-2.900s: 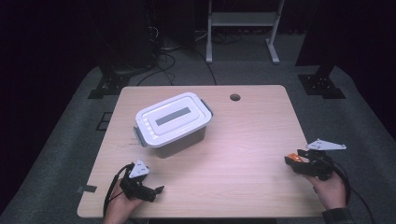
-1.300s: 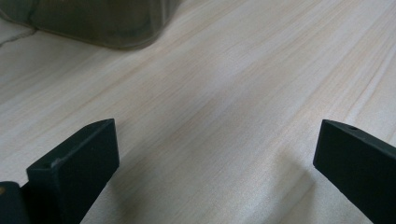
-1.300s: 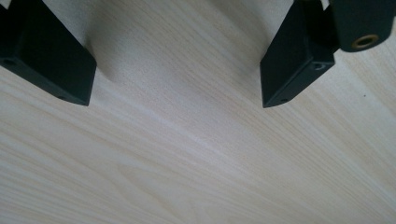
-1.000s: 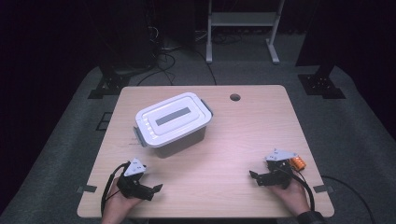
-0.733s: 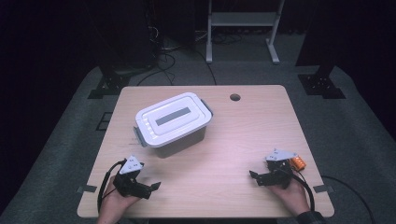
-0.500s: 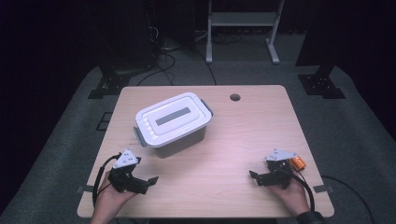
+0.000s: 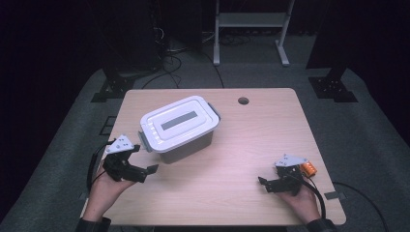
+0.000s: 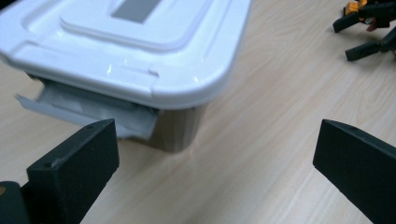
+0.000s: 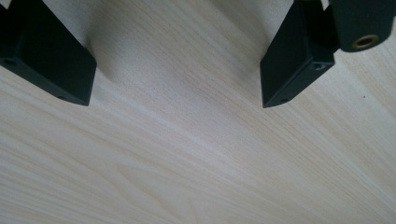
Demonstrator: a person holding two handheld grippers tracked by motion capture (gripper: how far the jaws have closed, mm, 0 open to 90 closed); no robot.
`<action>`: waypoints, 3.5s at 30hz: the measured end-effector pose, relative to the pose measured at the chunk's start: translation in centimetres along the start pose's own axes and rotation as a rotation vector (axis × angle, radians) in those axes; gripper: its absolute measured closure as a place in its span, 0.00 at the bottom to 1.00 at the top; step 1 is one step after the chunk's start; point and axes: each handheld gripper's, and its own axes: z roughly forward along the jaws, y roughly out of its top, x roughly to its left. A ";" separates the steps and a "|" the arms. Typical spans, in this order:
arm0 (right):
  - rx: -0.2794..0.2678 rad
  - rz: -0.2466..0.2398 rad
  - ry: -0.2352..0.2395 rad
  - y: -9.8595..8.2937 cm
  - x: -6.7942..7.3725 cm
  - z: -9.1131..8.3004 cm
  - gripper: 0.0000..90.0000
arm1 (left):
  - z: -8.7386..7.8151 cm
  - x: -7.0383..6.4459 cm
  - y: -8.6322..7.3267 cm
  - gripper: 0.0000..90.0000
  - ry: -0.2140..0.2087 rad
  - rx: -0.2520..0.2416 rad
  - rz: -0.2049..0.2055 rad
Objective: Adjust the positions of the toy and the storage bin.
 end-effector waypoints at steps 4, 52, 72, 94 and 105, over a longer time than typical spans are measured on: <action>0.000 0.000 0.000 0.0 0.0 0.0 0.10 | 0.1 0.9 1.4 0.00 0.015 -0.009 0.012; 0.000 0.000 0.000 0.0 0.0 0.0 0.11 | 6.7 13.8 6.9 0.40 0.029 0.050 0.033; 0.000 0.000 0.002 0.0 0.0 0.0 0.11 | 6.8 13.6 7.4 0.79 -0.064 0.078 0.004; 0.004 0.006 -0.029 0.1 -0.1 -0.2 0.15 | 6.2 10.0 6.4 0.79 -0.103 0.058 0.007; 0.014 0.022 -0.022 3.3 0.2 -0.6 0.15 | 6.1 9.5 6.9 0.80 -0.072 0.098 0.011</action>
